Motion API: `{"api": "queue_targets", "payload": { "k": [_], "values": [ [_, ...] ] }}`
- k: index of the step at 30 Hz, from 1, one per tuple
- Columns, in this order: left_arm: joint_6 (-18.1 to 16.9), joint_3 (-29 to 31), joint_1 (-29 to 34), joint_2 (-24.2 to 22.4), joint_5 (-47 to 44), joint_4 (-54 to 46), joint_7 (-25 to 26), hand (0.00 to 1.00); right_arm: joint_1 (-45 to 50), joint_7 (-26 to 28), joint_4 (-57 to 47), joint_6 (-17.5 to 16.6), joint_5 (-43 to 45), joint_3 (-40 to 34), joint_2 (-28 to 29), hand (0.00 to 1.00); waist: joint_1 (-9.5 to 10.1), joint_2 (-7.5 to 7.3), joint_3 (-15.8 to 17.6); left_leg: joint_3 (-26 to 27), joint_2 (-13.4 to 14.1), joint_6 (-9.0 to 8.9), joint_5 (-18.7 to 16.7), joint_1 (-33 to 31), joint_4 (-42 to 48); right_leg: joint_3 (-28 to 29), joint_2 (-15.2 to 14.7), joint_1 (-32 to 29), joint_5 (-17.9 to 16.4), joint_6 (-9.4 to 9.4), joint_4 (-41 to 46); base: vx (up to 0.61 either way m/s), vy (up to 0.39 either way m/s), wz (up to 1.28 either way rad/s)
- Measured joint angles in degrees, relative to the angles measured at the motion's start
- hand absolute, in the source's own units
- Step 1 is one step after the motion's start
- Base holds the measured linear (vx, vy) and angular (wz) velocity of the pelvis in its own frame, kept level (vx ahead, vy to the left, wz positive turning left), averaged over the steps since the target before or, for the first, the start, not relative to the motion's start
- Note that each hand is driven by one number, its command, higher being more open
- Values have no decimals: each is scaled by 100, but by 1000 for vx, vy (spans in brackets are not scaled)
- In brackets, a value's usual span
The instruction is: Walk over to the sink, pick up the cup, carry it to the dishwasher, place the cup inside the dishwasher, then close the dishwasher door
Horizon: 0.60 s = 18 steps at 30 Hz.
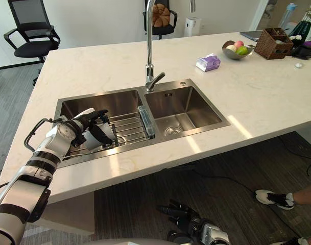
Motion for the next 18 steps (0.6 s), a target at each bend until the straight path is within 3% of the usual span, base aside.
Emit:
{"api": "queue_targets", "payload": {
  "k": [9, 18],
  "values": [
    [-217, 111, 228, 4, -81, -304, 93, 100, 57, -9, -8, -1, -15, 0, -129, 100, 58, 3, 16, -162, -7, 1, 1, -43, 6, -143, -28, 42, -33, 13, -24, -10, -9, 9],
    [-200, 122, 545, 183, -82, -1020, 85, 100, 355, -141, 58, 1, -148, 0, -374, 100, 192, 3, 16, -307, -5, 2, 1, -57, 9, -289, -39, 150, -44, 10, -106, -20, -12, 8]
  ]
}}
